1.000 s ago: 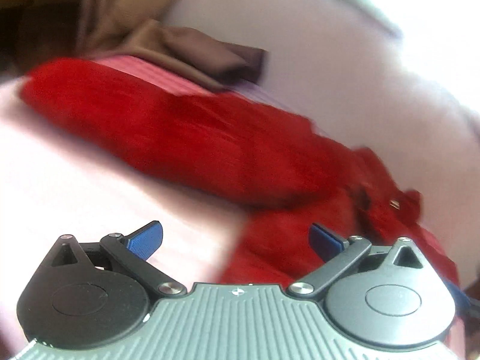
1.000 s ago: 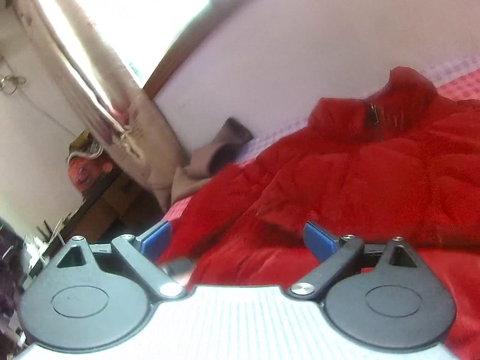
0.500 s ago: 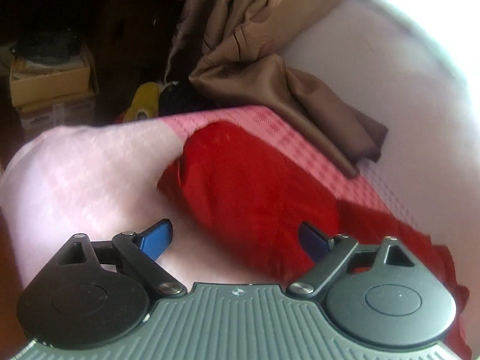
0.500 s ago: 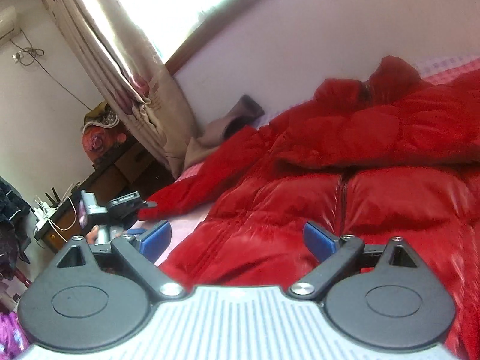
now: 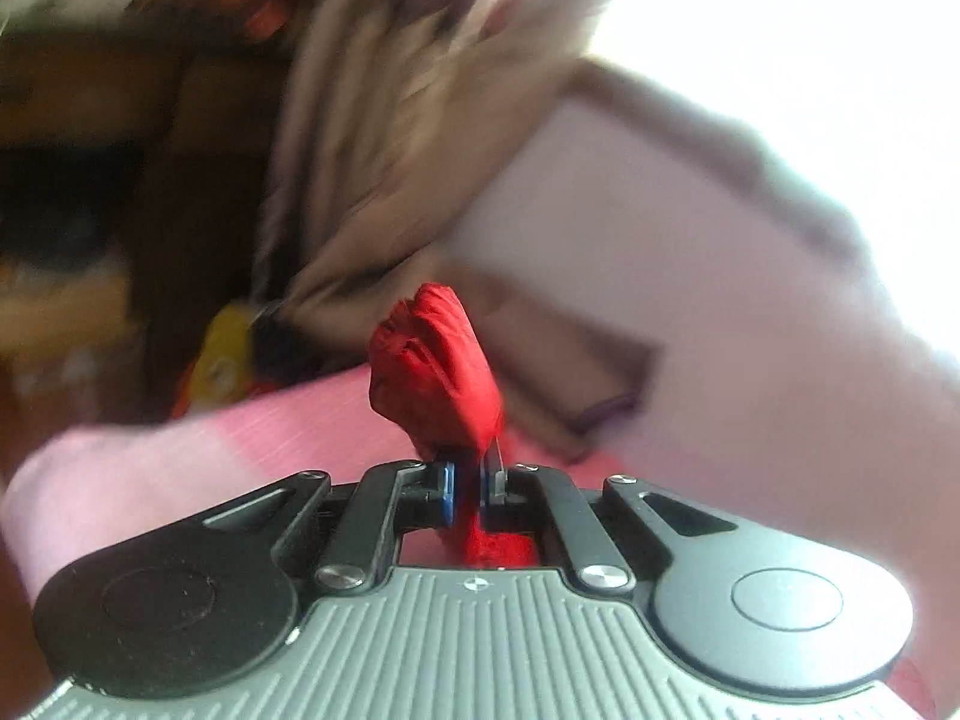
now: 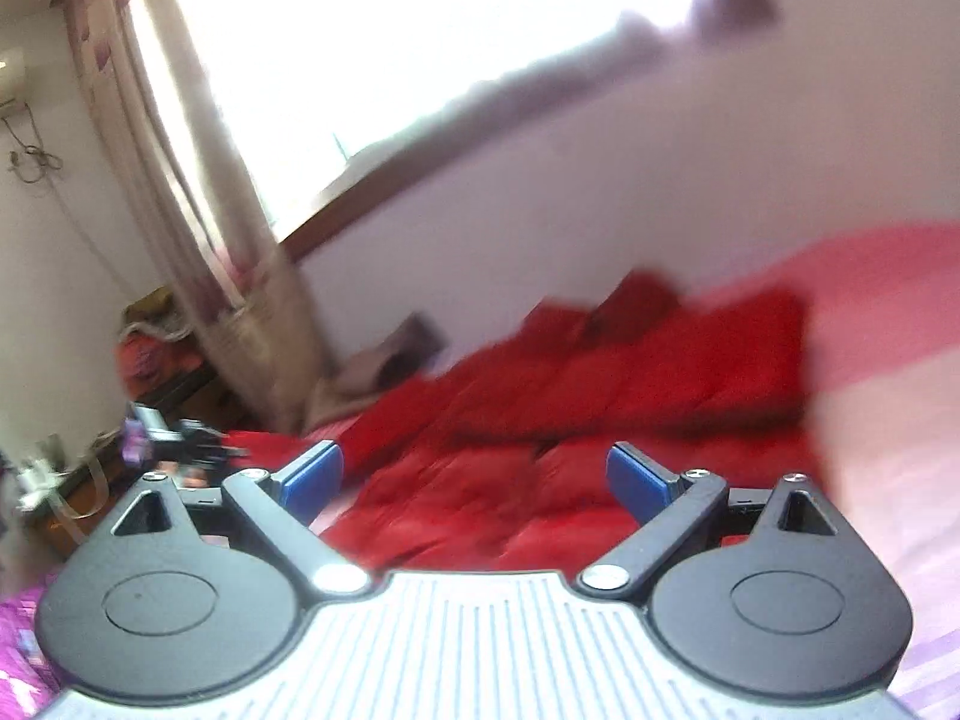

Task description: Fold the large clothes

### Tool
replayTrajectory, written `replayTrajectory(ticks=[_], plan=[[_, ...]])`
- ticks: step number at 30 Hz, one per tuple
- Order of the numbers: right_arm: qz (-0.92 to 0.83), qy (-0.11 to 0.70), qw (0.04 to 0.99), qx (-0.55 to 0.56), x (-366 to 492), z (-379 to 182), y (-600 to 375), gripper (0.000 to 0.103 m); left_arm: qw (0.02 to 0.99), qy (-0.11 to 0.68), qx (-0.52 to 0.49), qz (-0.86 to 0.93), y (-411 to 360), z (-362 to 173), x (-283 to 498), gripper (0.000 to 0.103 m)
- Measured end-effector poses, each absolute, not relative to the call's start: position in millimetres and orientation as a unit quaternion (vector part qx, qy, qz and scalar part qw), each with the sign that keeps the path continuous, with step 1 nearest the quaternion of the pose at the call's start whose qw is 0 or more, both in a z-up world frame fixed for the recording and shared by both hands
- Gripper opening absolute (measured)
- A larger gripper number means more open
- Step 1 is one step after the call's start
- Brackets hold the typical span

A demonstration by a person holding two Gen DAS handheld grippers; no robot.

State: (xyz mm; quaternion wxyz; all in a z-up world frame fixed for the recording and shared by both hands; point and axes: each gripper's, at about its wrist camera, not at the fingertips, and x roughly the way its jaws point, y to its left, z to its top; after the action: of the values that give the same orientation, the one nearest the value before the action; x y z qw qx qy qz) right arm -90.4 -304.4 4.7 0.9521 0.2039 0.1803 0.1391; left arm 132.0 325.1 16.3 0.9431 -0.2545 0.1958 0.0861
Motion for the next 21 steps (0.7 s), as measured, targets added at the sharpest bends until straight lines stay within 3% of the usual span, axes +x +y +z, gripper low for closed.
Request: replayTrajectory(ticks=[9, 15, 21], plan=[[0.099, 0.167, 0.951, 0.242, -109.1, -21.5, -336.1, 0.097, 0.977, 0.127, -0.167, -0.033, 175.5, 115.9, 106.3, 0.007], [0.097, 0.160, 0.945, 0.269, -116.8, -37.0, -349.2, 0.097, 0.976, 0.143, -0.136, -0.094, 89.3, 126.5, 111.8, 0.007], [0.094, 0.155, 0.938, 0.297, -122.3, -49.9, -364.2, 0.097, 0.970, 0.177, -0.101, -0.135, 15.2, 102.7, 120.9, 0.007]])
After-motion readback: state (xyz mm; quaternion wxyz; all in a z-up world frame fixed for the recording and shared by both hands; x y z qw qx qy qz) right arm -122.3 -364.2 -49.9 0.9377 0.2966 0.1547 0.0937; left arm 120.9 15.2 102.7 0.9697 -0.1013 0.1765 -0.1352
